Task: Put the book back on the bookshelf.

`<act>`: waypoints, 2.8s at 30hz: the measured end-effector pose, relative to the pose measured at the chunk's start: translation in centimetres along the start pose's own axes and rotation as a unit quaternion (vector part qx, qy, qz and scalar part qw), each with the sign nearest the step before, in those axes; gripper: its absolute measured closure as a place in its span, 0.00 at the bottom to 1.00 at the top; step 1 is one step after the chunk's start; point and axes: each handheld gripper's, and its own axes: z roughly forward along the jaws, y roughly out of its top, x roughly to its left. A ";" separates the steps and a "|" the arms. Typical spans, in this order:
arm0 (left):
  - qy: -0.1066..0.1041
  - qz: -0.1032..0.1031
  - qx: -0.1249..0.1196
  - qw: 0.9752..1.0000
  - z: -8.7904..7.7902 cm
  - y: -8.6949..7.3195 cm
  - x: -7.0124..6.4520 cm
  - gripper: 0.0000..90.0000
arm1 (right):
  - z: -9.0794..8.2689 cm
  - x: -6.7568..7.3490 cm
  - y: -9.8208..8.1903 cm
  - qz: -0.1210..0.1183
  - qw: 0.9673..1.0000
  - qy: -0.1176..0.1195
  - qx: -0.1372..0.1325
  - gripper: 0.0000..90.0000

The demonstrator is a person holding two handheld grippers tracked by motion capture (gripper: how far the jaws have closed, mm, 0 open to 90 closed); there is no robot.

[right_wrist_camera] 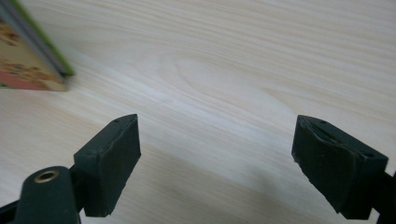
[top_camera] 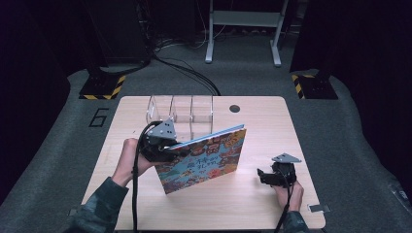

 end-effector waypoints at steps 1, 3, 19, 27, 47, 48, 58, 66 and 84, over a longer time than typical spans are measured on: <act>0.002 0.005 0.000 1.000 0.0 0.0 -0.1 0.85 | 0.1 -0.3 -0.4 0.004 1.000 -0.008 -0.002 0.17; 0.002 0.011 0.000 1.000 0.1 -0.1 -0.2 0.85 | 0.4 -0.9 -1.1 0.025 1.000 -0.003 -0.009 0.17; 0.012 0.007 0.005 1.000 0.0 0.4 -1.3 0.89 | 0.7 -1.2 -1.4 0.029 0.999 0.020 -0.011 0.21; 0.020 0.005 0.010 1.000 -0.6 1.0 -0.9 0.90 | 0.6 -1.3 -1.5 0.034 0.999 0.026 -0.018 0.21; 0.068 -0.037 0.015 0.997 -5.0 -0.4 1.4 0.90 | 0.8 -1.3 -1.4 0.033 0.999 0.020 -0.012 0.21; 0.071 -0.041 0.012 0.997 -5.3 -0.5 1.4 0.90 | 0.8 -1.3 -1.4 0.030 0.999 0.021 -0.009 0.21; 0.092 -0.060 0.006 0.994 -7.6 -2.1 2.0 0.89 | 1.0 -1.2 -1.4 0.026 1.000 0.015 -0.003 0.17; 0.109 -0.082 0.002 0.991 -9.0 -3.1 2.4 0.89 | 1.2 -0.8 -1.3 0.015 1.000 0.002 0.002 0.17; 0.142 -0.127 -0.024 0.981 -11.4 -5.3 3.2 0.89 | 1.2 -0.8 -1.3 0.013 1.000 0.003 0.004 0.17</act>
